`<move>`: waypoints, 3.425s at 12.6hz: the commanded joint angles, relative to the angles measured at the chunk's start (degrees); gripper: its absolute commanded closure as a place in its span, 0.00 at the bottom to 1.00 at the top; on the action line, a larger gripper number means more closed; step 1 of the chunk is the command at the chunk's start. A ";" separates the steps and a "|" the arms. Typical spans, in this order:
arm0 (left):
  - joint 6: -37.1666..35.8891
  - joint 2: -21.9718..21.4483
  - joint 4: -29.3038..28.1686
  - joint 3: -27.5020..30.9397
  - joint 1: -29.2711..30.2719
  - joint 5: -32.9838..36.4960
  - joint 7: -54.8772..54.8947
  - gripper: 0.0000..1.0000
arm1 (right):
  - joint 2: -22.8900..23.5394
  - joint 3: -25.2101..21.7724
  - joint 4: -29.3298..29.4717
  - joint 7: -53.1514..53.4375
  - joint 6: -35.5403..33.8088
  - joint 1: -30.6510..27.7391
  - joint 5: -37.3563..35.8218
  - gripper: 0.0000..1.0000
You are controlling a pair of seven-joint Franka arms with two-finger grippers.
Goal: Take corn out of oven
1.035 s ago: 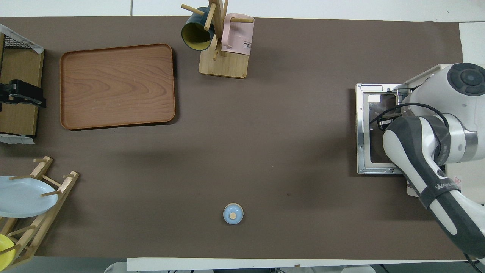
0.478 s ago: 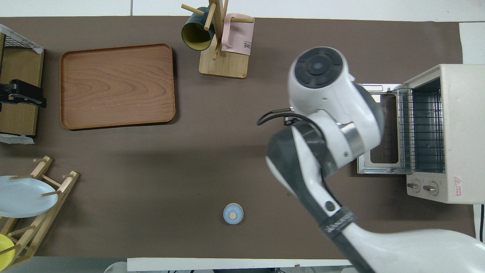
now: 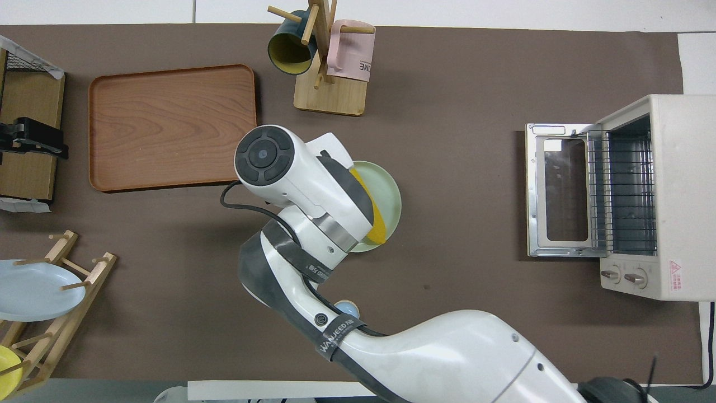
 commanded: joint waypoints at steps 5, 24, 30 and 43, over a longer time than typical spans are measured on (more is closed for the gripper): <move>8.53 -6.68 -14.37 -0.92 -0.06 -0.92 -7.21 0.00 | -1.62 0.29 4.22 2.82 0.37 -3.90 7.84 0.45; 32.60 18.70 -9.87 0.05 -31.04 0.48 -57.31 1.00 | -20.55 0.20 -40.33 -46.13 11.68 -35.12 -18.79 0.96; 32.41 30.18 4.34 -0.04 -8.87 0.48 -13.77 1.00 | -24.83 0.38 -31.02 -57.89 -4.66 -36.52 -18.97 0.95; 8.46 7.04 2.52 1.01 -2.01 0.13 -2.52 0.00 | -45.05 0.29 -30.31 -71.19 -19.17 -46.11 -2.98 0.00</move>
